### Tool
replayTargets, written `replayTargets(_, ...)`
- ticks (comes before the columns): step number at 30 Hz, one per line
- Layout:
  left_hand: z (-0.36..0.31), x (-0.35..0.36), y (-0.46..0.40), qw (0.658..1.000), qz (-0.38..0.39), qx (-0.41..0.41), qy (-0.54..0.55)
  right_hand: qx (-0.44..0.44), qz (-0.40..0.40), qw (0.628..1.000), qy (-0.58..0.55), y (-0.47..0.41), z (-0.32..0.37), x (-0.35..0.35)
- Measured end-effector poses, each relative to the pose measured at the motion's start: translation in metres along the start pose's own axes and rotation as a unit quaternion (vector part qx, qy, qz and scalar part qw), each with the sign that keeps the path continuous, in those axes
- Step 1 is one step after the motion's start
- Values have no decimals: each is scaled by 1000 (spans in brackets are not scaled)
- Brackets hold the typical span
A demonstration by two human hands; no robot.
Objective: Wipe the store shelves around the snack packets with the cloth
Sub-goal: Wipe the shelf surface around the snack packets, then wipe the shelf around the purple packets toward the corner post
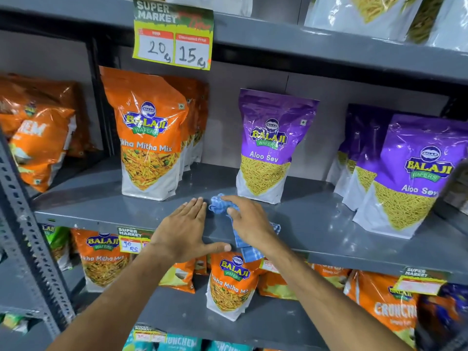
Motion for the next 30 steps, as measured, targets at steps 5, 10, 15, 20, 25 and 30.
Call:
replayTargets(5,1,0,-1,1000,-1,5,0,-50,-47,998,15,-53,17,-1)
replayTargets(10,2,-2,1,1000,-1,2,-1,-40,93,989,112,-75,12,23)
replayTargets(15,1,-4,1,1000,2,-2,6,-75,105,988,85,-37,-5,9)
replayTargets(20,1,-4,2,1000,2,1,6,-102,152,981,57,29,-15,-29)
replayTargets(25,-2,4,3,999,-28,13,8,-50,145,988,36,89,-44,-98)
replayTargets(30,-40,1,-6,993,-72,90,12,26,-19,993,114,112,-104,-158)
Point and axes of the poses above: each hand's wrist, its own y-axis away from the middle knuckle, its own x-axis out of the palm, z = x × y, the point moved 2 cm from there along -y, towards the middle knuckle, and after that the axes turned 15 degrees about -y, right-handed, at the moved point
